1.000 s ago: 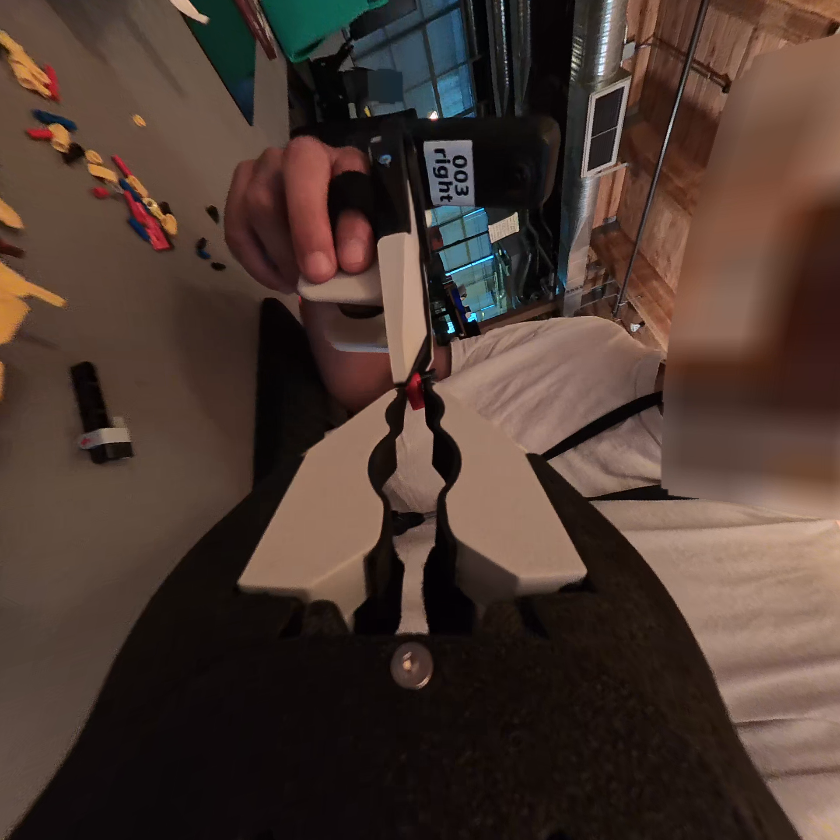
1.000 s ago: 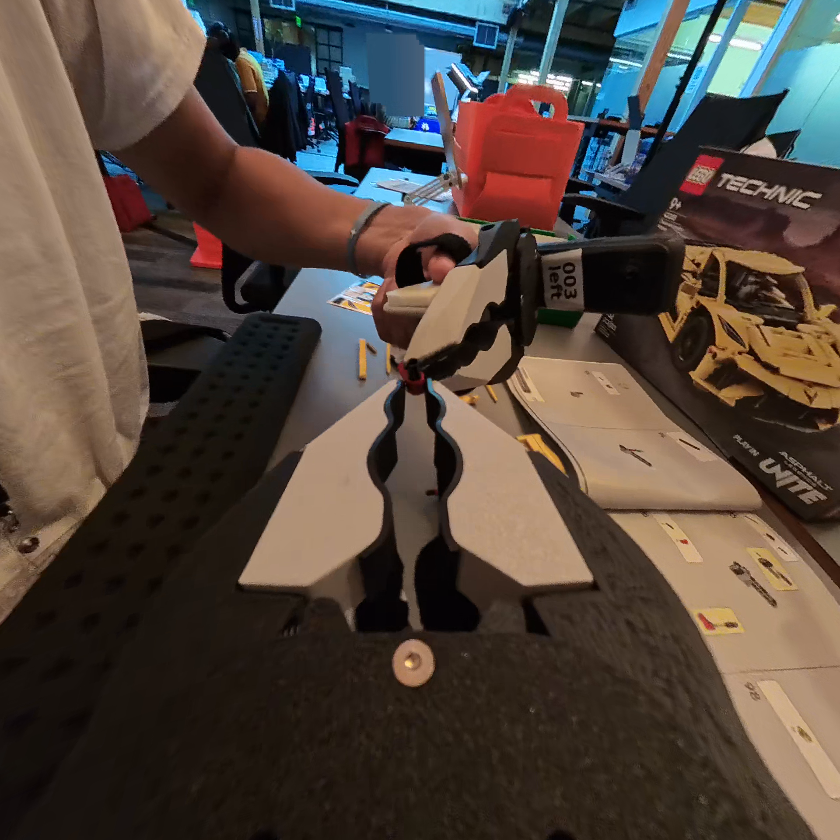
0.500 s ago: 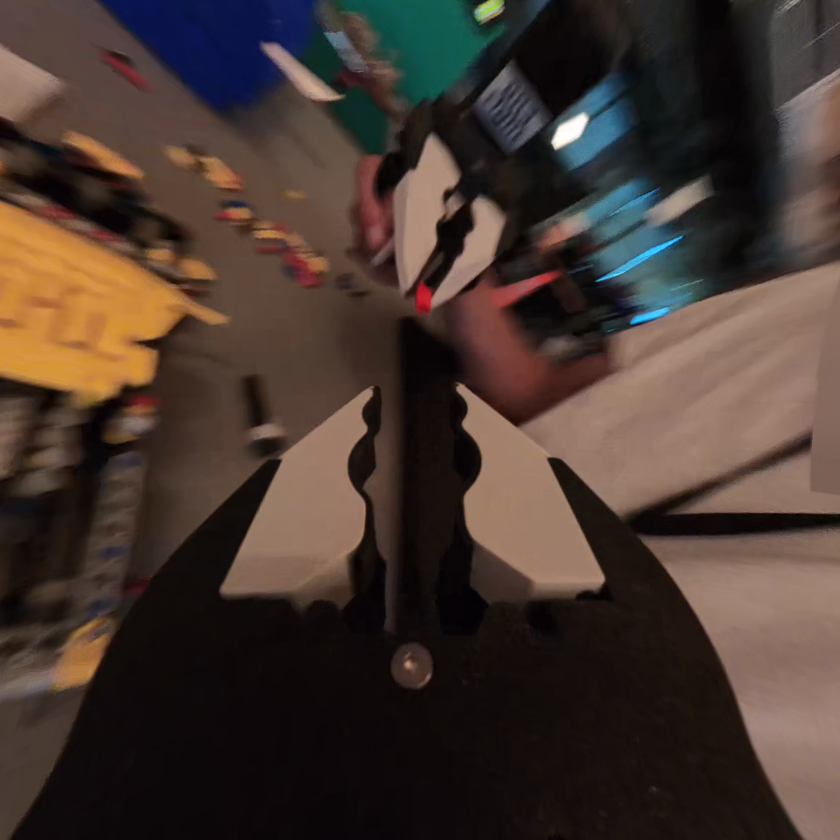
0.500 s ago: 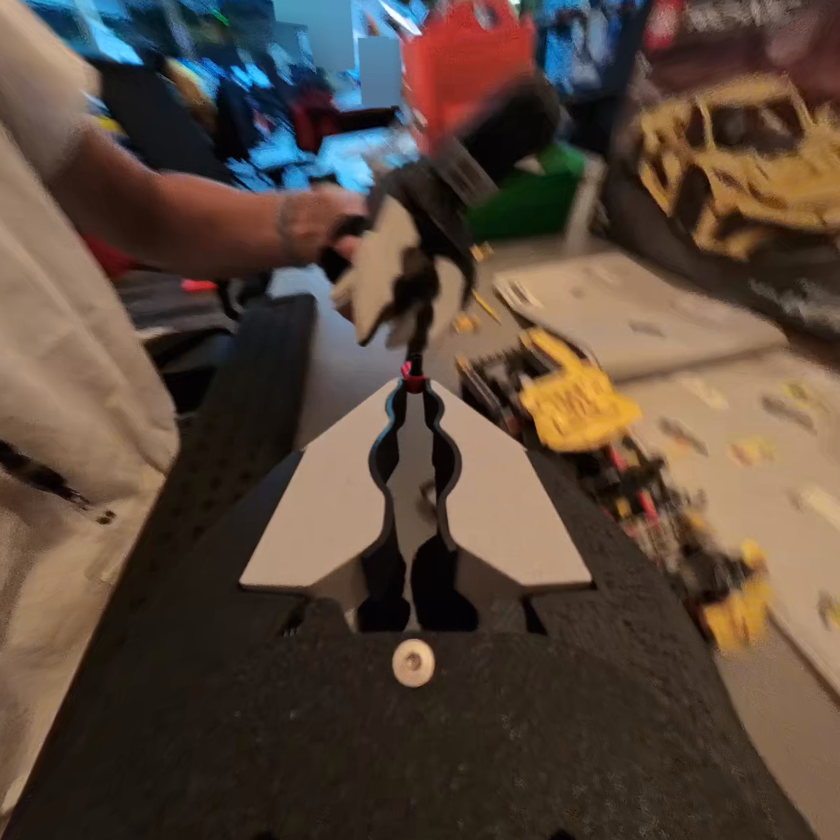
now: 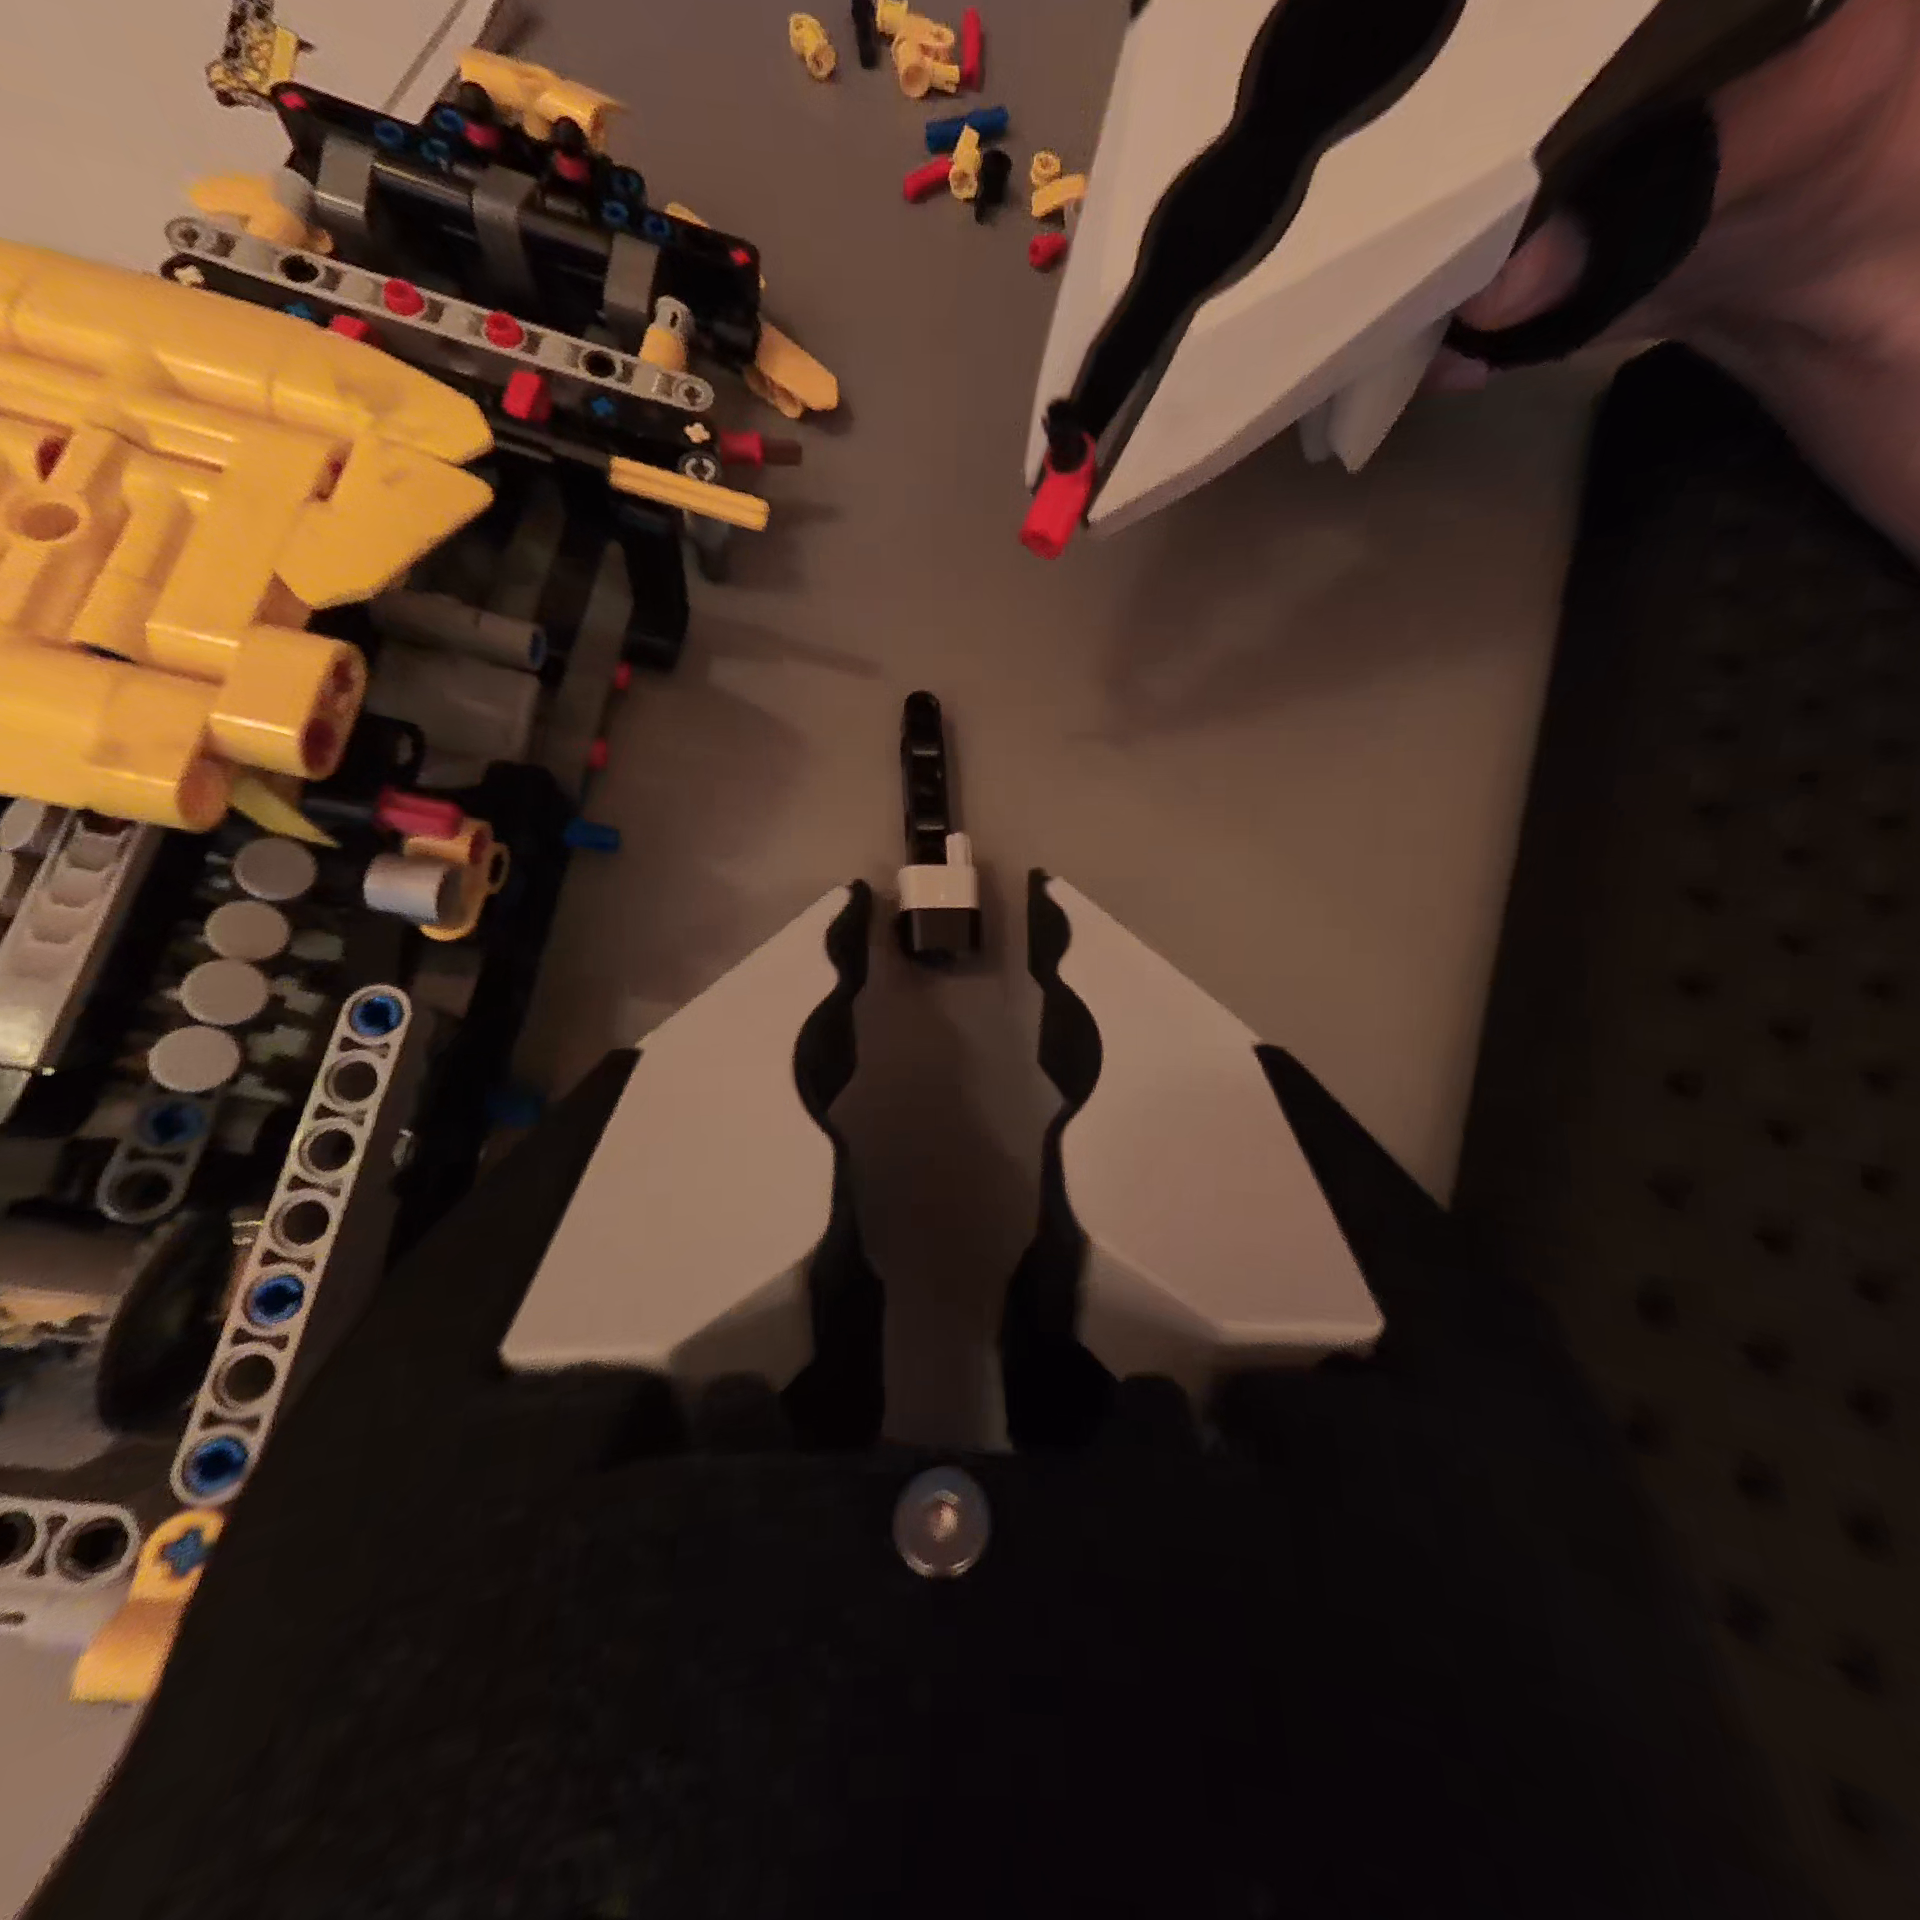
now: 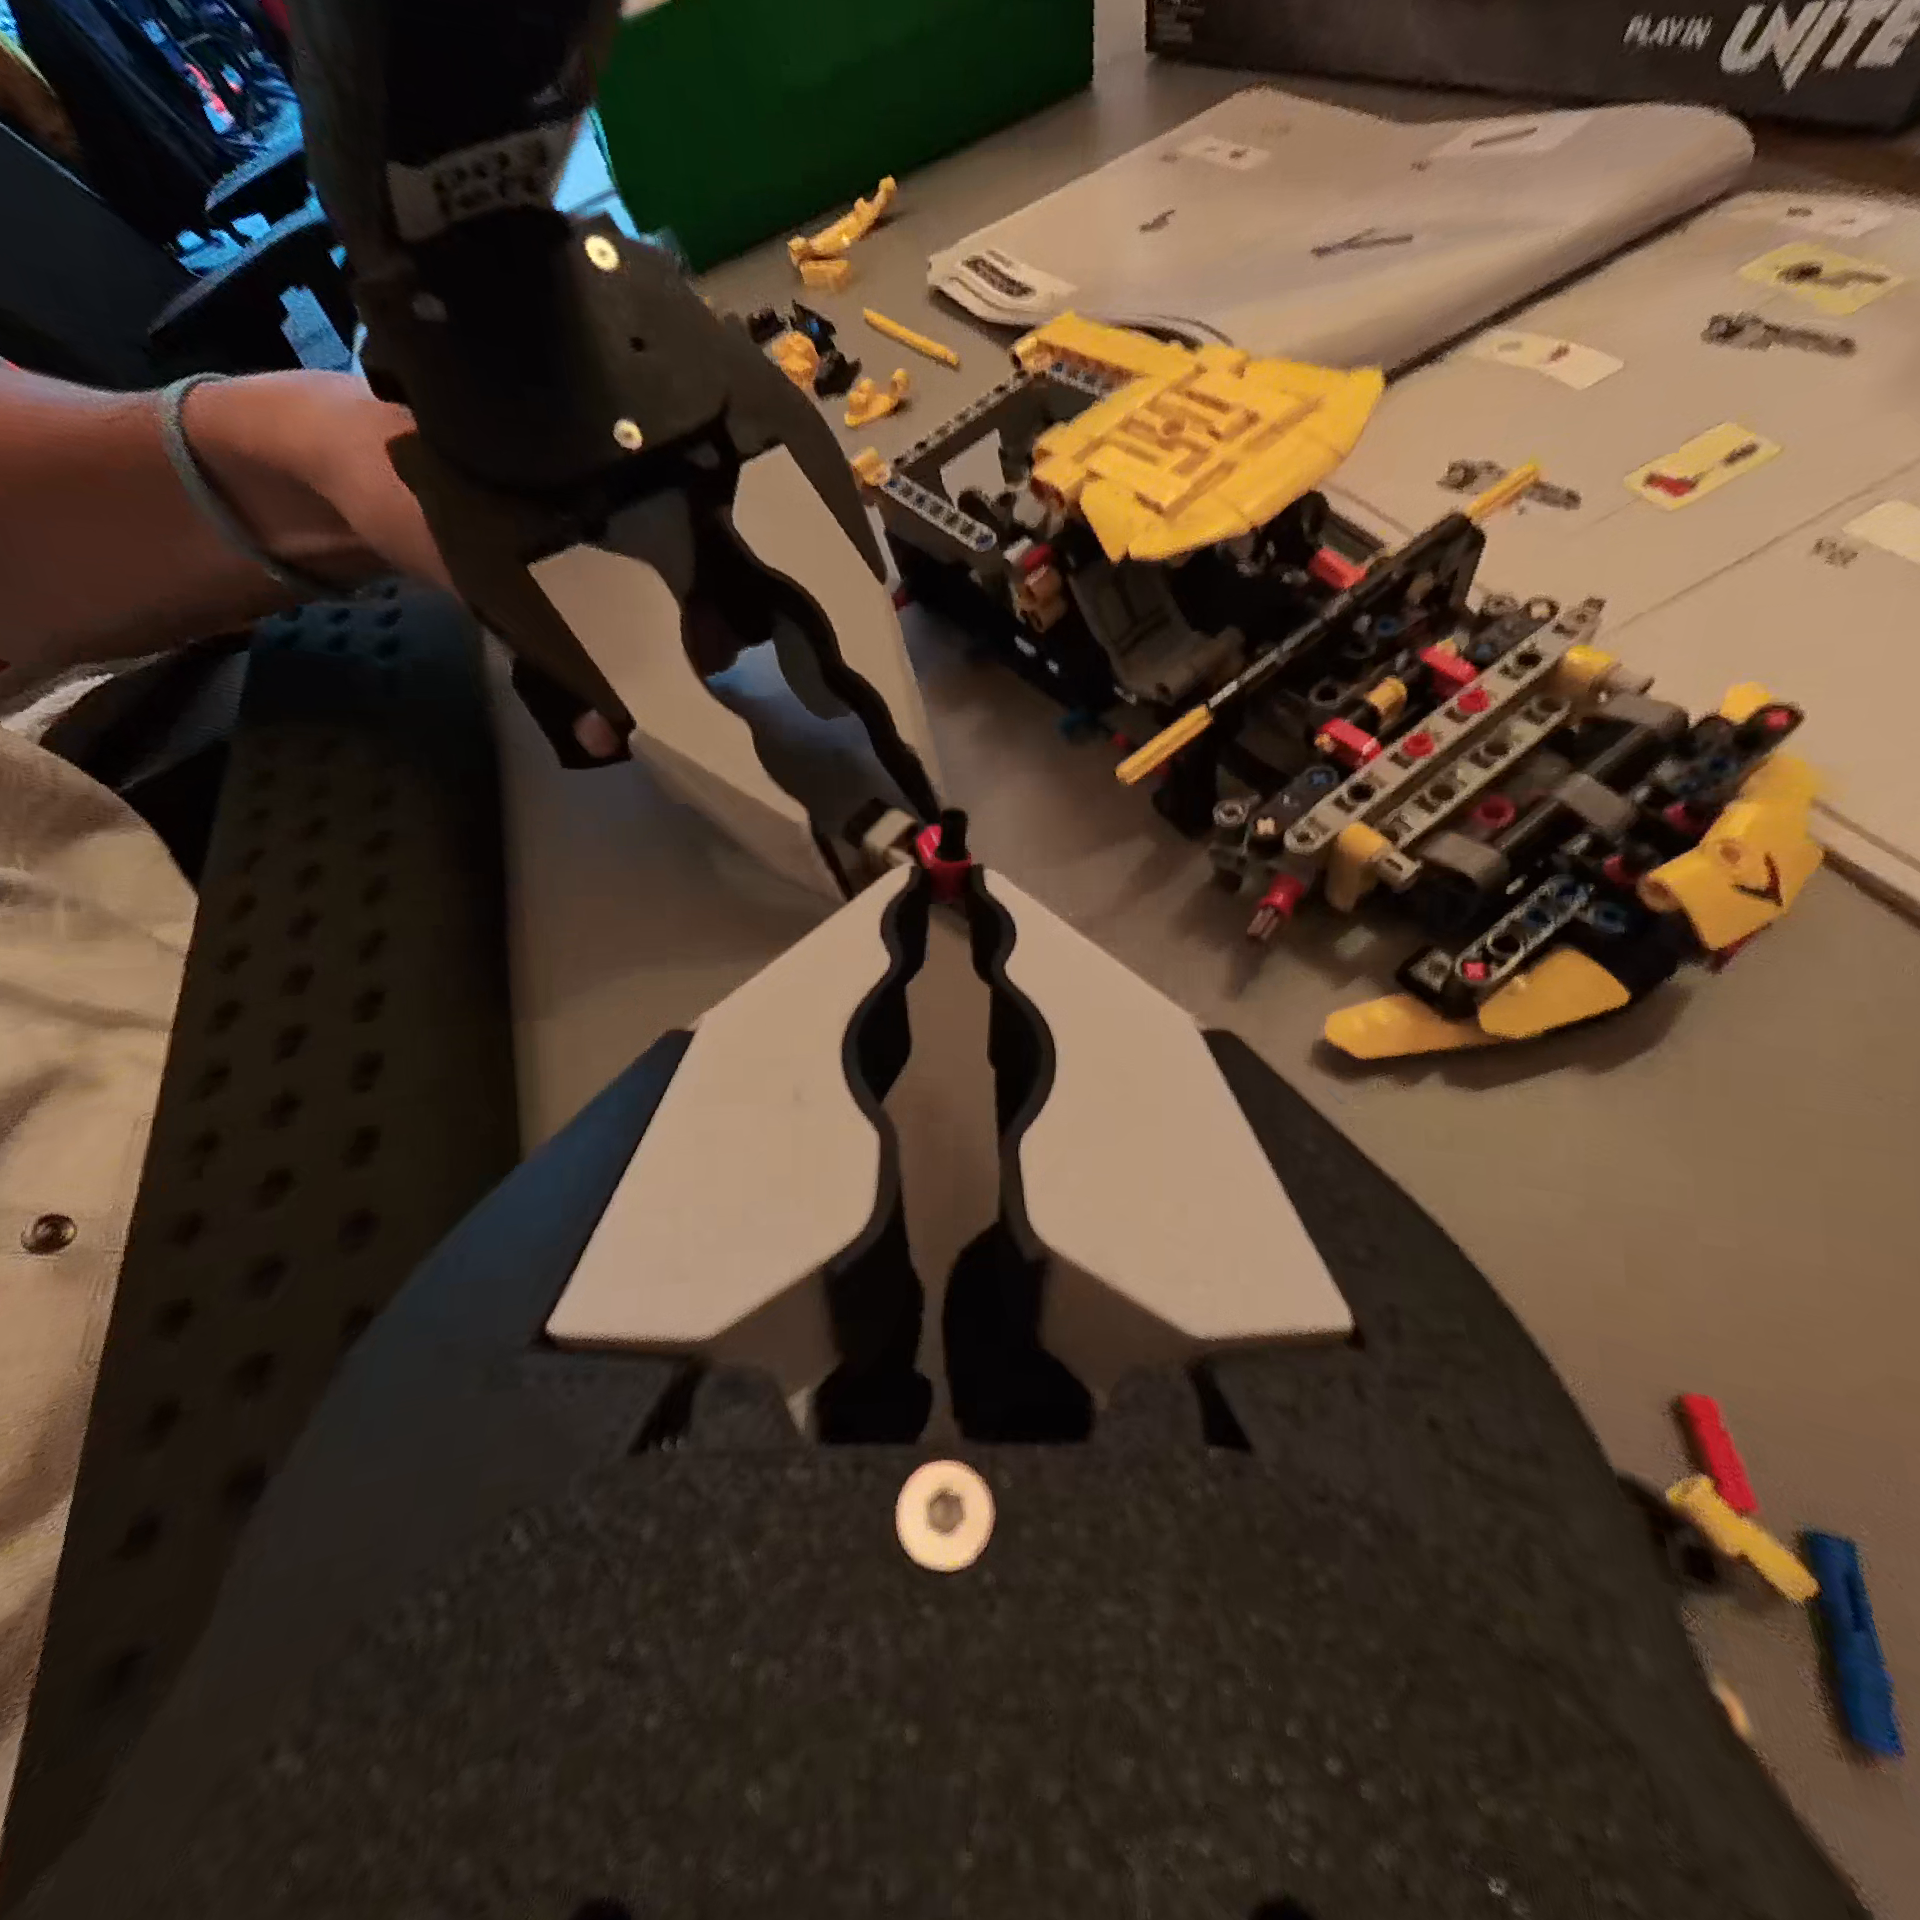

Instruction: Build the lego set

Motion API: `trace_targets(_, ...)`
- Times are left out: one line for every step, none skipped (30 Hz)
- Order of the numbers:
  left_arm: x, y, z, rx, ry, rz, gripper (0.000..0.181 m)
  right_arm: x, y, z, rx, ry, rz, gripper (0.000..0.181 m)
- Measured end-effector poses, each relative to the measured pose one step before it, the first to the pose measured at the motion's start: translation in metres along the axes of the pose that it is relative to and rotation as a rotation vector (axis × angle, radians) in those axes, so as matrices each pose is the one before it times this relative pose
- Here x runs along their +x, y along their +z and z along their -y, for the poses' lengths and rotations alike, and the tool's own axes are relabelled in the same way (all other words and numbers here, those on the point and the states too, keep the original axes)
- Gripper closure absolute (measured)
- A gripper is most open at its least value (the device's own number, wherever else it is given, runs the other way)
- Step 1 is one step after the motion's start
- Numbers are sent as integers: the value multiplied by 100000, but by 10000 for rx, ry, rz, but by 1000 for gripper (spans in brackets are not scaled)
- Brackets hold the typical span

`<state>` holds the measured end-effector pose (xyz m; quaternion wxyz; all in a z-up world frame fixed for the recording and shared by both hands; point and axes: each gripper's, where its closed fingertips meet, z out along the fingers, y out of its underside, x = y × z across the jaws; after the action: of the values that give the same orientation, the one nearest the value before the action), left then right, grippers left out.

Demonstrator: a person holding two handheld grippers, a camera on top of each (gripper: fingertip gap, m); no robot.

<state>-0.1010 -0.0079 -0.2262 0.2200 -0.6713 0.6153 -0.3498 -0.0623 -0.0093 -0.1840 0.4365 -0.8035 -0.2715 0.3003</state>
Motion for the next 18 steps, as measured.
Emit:
trace_targets(12, 121, -36, 17, 63, -57, 165, 79, -65, -367, -76, 46, -51, 175)
trace_targets(-17, 50, 6, 29, 13, -52, 165, 15, -87, -148, 2, -9, -37, 175)
trace_targets(-99, -43, 23, 4, -67, -13, 165, -15, -121, 119, 82, -7, -33, 175)
trace_targets(36, -137, 90, 41, -3, -98, 165, -141, -140, 432, 216, 40, 46, 175)
trace_targets(212, -308, 362, 235, 129, -136, 165, -407, -113, 695, 334, 88, 207, 175)
trace_targets(168, -457, 647, 408, 197, -52, 165, -491, -55, 752, 346, 105, 247, 175)
trace_targets(280, -559, 739, 444, 350, -64, 165, -467, 28, 678, 287, 41, 192, 175)
trace_targets(201, -615, 813, 479, 630, 99, 165, -433, 82, 541, 209, -115, 105, 175)
trace_targets(-277, -689, 944, 544, 933, 553, 165, -252, 76, 416, 139, -275, -75, 175)
trace_targets(-525, -724, 903, 492, 1231, 842, 165, 35, -15, 469, 174, -275, -259, 175)
trace_targets(-407, -686, 783, 356, 1425, 852, 166, 108, -121, 648, 315, -152, -263, 175)
trace_targets(-648, -634, 662, 186, 1463, 1046, 166, -86, -197, 754, 432, -7, -79, 175)
trace_targets(-734, -550, 439, 15, 1395, 1067, 166, -210, -180, 697, 409, 158, 69, 175)
trace_targets(-554, -426, 215, -93, 1208, 871, 166, -39, -100, 496, 311, 299, 28, 175)
trace_targets(-263, -321, 78, -131, 943, 579, 165, -69, 48, 255, 229, 420, 107, 175)
trace_targets(-103, -269, 73, -104, 675, 403, 165, -241, 135, 108, 157, 490, 260, 175)
trace_targets(-187, -270, 70, -45, 566, 413, 165, -35, 178, -7, 72, 463, 124, 175)
trace_targets(-148, -275, 87, 20, 635, 391, 165, 78, 234, -167, -11, 380, 43, 175)
